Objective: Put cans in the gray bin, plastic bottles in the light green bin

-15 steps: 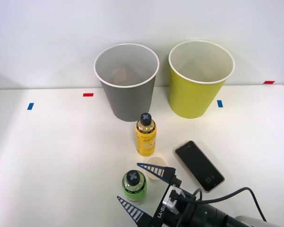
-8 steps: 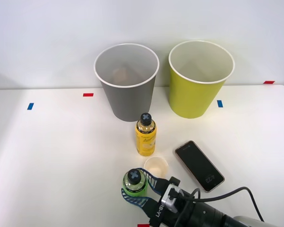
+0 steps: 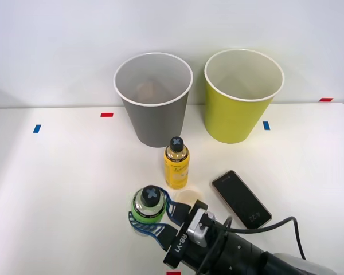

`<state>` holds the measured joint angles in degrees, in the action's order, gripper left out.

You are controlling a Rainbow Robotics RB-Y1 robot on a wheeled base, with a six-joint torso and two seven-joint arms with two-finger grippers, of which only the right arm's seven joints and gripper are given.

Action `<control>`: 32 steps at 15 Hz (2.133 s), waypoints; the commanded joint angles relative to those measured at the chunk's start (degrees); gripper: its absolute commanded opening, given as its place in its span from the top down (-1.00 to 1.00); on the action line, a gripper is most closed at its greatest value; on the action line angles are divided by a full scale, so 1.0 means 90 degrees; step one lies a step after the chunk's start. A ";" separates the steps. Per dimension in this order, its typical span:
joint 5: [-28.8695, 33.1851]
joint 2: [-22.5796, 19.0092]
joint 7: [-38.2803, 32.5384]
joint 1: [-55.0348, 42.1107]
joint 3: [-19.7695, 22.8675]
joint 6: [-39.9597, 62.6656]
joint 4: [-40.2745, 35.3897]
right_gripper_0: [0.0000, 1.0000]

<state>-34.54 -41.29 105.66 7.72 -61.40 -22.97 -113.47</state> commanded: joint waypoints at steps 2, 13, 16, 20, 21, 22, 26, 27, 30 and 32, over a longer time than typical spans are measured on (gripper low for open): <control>-0.0088 0.0066 -0.0070 -0.0028 0.0943 0.0735 -0.0928 1.00; -0.1426 0.0447 -0.0344 0.0031 0.3912 0.2464 -0.2021 1.00; -0.1504 0.0759 -0.0471 0.0431 0.4898 0.3636 -0.2021 1.00; -0.1514 0.1052 -0.0656 0.0880 0.5621 0.4232 -0.1553 1.00; -0.1504 0.1111 -0.0666 0.1027 0.5640 0.4163 -0.1269 1.00; -0.1484 0.1140 -0.0666 0.1144 0.5680 0.4163 -0.1055 1.00; -0.1406 0.1248 -0.0647 0.1779 0.5806 0.4153 -0.0039 1.00; -0.1397 0.1248 -0.0647 0.1896 0.5846 0.4153 0.0166 1.00; -0.1357 0.1277 -0.0656 0.2365 0.5875 0.4153 0.0947 1.00; -0.1328 0.1384 -0.0637 0.2580 0.5904 0.4134 0.1348 1.00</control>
<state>-46.69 -29.35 99.82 30.01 -8.46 14.32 -102.94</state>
